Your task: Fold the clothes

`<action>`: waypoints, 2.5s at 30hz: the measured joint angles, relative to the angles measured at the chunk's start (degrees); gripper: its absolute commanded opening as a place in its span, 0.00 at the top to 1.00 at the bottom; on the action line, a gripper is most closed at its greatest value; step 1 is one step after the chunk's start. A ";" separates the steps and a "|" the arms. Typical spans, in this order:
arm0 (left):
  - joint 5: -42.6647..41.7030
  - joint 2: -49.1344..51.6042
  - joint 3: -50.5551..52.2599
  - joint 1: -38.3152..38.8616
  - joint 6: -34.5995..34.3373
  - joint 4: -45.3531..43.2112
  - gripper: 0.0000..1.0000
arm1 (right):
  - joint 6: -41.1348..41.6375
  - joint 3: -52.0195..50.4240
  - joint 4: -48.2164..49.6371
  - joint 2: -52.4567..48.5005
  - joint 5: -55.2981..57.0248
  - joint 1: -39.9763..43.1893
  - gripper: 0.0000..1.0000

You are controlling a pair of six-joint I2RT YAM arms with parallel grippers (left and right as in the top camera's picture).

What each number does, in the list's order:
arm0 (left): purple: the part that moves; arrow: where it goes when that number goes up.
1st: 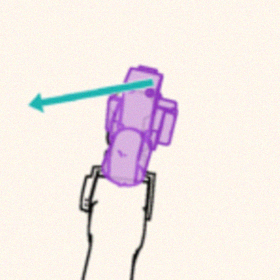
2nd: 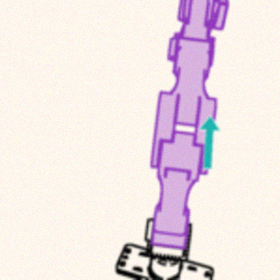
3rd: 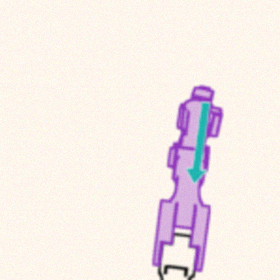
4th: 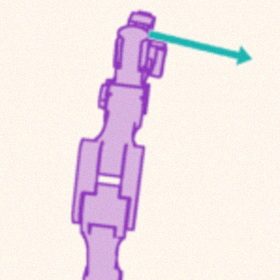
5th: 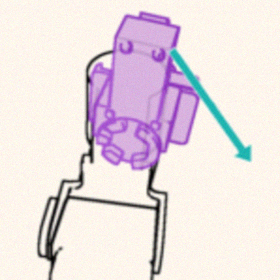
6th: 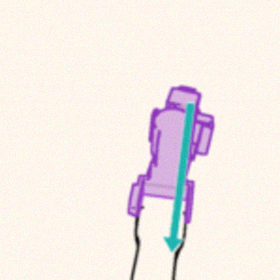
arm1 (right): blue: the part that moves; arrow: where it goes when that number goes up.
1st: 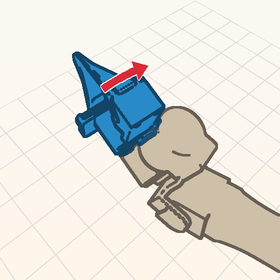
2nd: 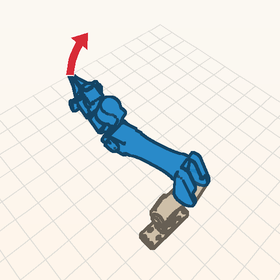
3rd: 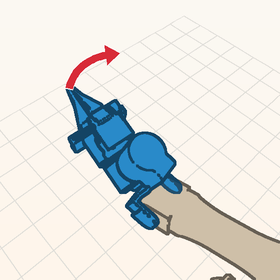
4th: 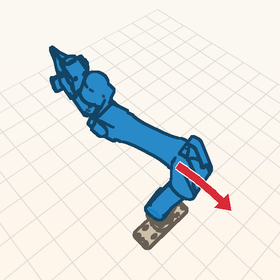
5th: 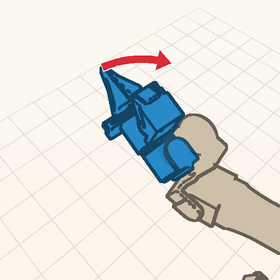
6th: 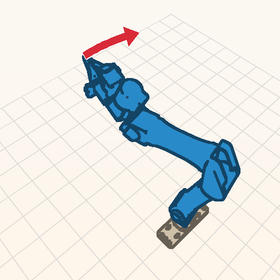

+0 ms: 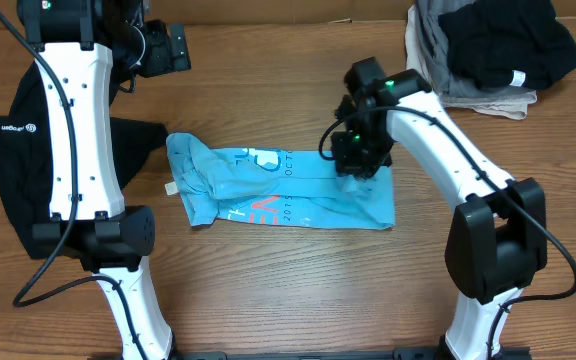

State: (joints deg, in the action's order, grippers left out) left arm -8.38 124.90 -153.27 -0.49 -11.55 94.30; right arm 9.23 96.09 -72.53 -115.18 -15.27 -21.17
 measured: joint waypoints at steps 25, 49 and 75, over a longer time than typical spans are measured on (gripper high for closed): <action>2.80 0.04 6.32 0.00 2.23 2.16 0.00 | 0.17 1.86 -2.05 1.46 -4.00 2.58 0.06; 2.49 0.50 24.24 -2.32 3.02 -3.02 0.03 | -6.01 0.04 -0.07 2.84 -7.87 -1.16 0.38; 1.49 0.50 24.26 -5.11 4.31 -8.04 0.00 | 3.96 0.17 -4.44 2.89 10.10 10.12 0.14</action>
State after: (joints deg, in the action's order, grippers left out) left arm -6.90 125.40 -129.01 -5.61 -7.25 86.26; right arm 13.19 96.27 -76.97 -112.29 -5.17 -11.05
